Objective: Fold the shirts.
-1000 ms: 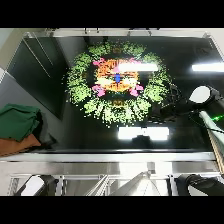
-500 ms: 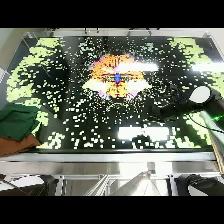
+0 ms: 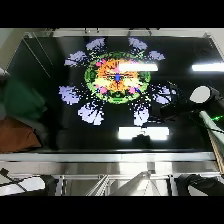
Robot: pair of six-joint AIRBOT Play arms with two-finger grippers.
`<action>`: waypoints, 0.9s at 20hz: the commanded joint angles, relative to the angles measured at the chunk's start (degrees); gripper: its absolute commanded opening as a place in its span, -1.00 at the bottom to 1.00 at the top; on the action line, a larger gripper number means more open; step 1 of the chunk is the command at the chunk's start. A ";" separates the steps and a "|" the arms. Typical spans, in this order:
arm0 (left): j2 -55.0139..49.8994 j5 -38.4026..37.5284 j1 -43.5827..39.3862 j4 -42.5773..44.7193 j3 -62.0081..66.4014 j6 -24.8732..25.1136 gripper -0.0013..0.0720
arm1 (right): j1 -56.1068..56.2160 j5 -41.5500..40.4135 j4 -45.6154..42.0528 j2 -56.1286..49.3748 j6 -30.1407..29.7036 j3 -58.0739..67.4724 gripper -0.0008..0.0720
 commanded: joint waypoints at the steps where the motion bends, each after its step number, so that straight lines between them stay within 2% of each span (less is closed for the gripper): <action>1: 1.90 -4.96 -16.44 -13.07 8.46 1.14 -0.89 | 0.07 0.46 -0.02 -0.04 0.00 -0.02 -0.91; 4: 0.44 -5.49 -30.45 -3.21 10.25 -2.84 -0.89 | 0.07 1.99 -0.20 -0.04 -0.46 -0.02 -0.91; 6: -1.88 -4.39 -36.85 5.14 10.25 -6.14 -0.89 | 0.04 1.99 -0.44 -0.04 -0.48 -0.02 -0.88; 7: -3.21 -3.21 -38.97 8.46 10.25 -7.19 -0.88 | 0.04 2.01 -1.33 -0.04 -0.44 -0.02 -0.69; 8: -4.57 -2.14 -40.50 10.73 10.25 -7.17 -0.43 | 0.04 2.01 -2.86 -0.02 -0.44 -0.02 0.07; 9: -5.73 -1.49 -41.33 12.13 10.25 -7.17 0.30 | -0.02 2.03 -4.33 -0.02 -0.46 -0.02 0.76; 10: -6.78 -0.96 -41.59 12.39 10.25 -7.26 1.00 | -0.26 2.01 -5.46 -0.02 -0.44 0.02 0.91; 13: -9.44 -1.20 -39.89 15.41 10.25 -7.34 1.00 | -2.47 1.29 -5.70 -0.04 -0.46 0.02 0.91; 16: -13.81 -4.09 -38.47 17.77 9.86 -10.67 1.00 | -6.73 -5.95 -5.55 -0.59 -0.44 0.02 0.90; 18: -16.92 -5.79 -39.12 17.73 7.17 -10.67 1.00 | -10.16 -7.02 -5.64 -3.72 -0.61 0.02 0.78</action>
